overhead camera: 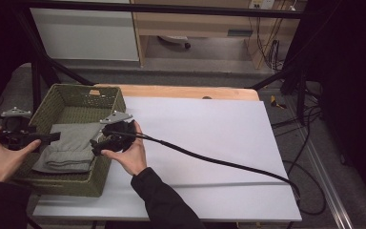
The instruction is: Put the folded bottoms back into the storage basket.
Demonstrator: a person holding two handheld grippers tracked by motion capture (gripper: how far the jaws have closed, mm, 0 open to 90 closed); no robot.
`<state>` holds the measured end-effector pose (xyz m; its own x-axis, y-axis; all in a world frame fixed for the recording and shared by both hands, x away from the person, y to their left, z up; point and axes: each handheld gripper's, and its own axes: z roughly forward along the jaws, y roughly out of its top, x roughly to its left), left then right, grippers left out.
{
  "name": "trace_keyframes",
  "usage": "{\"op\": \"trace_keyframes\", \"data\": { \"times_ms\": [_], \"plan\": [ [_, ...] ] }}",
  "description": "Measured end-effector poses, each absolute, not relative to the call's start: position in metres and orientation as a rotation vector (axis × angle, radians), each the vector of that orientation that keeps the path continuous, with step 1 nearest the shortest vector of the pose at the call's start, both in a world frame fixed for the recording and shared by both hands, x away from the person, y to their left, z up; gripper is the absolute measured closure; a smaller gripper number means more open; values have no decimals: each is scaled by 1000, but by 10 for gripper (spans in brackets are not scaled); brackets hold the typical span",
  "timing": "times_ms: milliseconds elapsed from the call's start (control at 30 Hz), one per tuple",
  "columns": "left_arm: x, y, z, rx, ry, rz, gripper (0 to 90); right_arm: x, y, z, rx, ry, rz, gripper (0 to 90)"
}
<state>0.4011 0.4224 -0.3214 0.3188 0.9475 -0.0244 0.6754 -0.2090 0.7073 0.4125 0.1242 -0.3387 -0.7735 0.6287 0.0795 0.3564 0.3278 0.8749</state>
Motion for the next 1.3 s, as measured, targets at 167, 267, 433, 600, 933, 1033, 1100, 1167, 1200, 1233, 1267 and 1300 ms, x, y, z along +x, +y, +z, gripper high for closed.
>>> {"op": "trace_keyframes", "data": {
  "times_ms": [167, 267, 433, 600, 933, 1033, 1100, 1167, 1200, 1233, 1267, 1300],
  "plan": [
    [399, 416, -322, 1968, 1415, 557, 25, 413, 105, -339, 898, 2330, 1402, 33],
    [398, 412, -323, 1968, 1404, 546, 19, 414, 95, -340, 901, 2325, 1378, 32],
    [397, 404, -323, 1970, 1379, 535, 18, 415, 78, -342, 920, 2328, 1364, 27],
    [395, 396, -322, 1978, 1343, 529, 18, 416, 62, -346, 946, 2329, 1351, 26],
    [393, 376, -323, 2003, 1283, 514, 19, 414, 28, -353, 983, 2329, 1315, 22],
    [392, 369, -322, 2007, 1262, 513, 19, 413, 18, -355, 995, 2325, 1313, 21],
    [392, 364, -322, 2011, 1247, 511, 19, 413, 11, -356, 1009, 2321, 1316, 21],
    [391, 359, -321, 2019, 1229, 509, 19, 413, 3, -356, 1020, 2315, 1316, 21],
    [391, 357, -321, 2020, 1222, 506, 19, 413, -1, -356, 1024, 2311, 1319, 21],
    [391, 354, -321, 2024, 1213, 506, 19, 413, -4, -356, 1033, 2307, 1321, 20],
    [391, 352, -321, 2024, 1207, 504, 19, 413, -8, -356, 1034, 2305, 1321, 18],
    [391, 349, -321, 2029, 1200, 502, 19, 413, -11, -356, 1037, 2304, 1322, 17]
  ]
}}
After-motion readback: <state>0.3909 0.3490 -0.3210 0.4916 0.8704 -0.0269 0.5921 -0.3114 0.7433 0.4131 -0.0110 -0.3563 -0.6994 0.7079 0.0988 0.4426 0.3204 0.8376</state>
